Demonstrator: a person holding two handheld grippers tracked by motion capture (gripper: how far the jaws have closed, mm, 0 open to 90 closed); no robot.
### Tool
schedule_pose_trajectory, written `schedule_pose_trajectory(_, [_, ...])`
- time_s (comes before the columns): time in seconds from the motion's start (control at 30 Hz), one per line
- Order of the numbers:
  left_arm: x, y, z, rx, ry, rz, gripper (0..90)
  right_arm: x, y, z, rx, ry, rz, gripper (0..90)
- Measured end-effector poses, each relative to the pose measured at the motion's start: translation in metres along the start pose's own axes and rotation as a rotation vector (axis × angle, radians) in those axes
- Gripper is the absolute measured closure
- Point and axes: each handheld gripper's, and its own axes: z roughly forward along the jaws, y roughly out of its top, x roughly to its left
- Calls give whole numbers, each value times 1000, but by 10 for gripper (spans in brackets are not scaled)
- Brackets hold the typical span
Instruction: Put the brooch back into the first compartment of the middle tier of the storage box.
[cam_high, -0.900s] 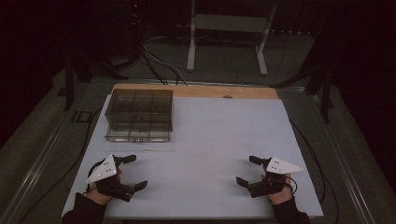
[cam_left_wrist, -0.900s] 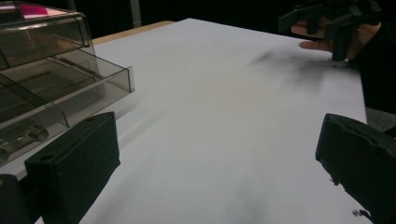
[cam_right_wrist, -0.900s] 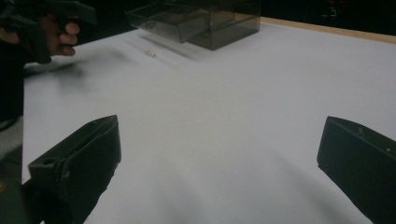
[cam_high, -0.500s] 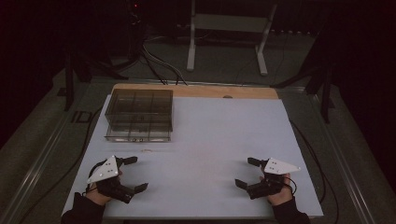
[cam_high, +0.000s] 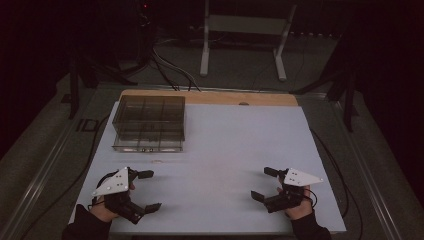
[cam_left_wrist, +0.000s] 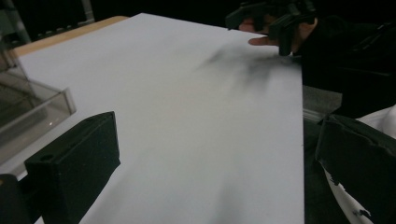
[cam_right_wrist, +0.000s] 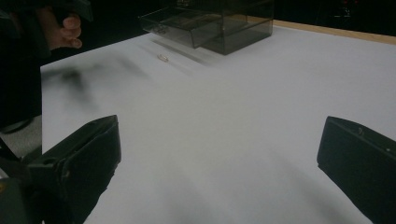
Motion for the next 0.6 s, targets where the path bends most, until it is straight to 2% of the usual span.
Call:
schedule_pose_trajectory(0.3, [4, 16, 0, -28, 7, 24, 3, -1, 1, -2, -22, -6, 5, 0])
schedule_pose_trajectory(0.53, [14, 27, -2, -47, 42, 37, 3, 0, 2, -2, -24, -10, 0, 0])
schedule_pose_trajectory(0.6, [18, 29, -3, -58, 52, 26, 3, 0, 2, -2, -25, -10, 3, 0])
